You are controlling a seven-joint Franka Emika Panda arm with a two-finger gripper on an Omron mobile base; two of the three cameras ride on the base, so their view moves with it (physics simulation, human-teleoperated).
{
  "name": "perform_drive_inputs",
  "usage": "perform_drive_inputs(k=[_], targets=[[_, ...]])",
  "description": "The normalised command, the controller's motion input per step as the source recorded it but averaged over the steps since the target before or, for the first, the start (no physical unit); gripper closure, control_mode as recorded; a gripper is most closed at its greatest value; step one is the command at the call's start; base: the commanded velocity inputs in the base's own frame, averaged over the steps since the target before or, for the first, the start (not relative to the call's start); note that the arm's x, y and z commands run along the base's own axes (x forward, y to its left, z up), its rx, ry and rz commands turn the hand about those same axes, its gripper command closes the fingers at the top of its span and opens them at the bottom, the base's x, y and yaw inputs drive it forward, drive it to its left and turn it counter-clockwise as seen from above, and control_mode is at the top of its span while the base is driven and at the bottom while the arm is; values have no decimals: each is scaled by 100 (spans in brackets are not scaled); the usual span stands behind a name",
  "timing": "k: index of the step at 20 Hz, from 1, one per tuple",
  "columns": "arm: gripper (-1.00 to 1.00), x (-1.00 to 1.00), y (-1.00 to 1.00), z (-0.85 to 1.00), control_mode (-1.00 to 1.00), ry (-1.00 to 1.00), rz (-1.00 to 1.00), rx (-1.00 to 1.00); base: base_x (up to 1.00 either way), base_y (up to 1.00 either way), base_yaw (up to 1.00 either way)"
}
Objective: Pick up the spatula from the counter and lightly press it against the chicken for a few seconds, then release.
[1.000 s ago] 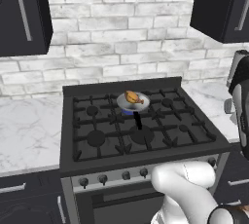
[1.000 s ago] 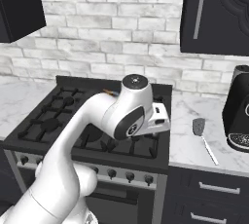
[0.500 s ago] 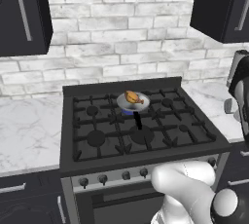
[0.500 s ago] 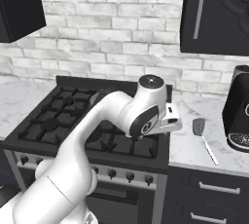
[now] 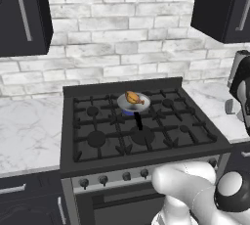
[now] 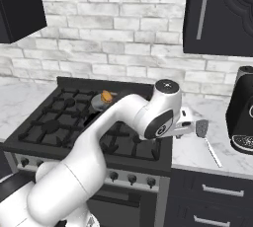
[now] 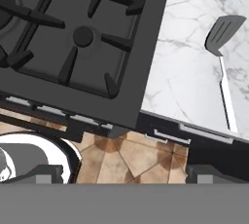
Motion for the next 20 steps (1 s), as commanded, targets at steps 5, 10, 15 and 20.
perform_drive_inputs(k=[5,10,15,20], targets=[[-100,14,-24,-14,-100,0,0,0,0,0,0],[-100,15,-19,-11,-100,0,0,0,0,0,0],[-100,15,-16,-8,-100,1,0,0,0,0,0],[-100,17,-19,-11,-100,2,0,0,0,0,0]])
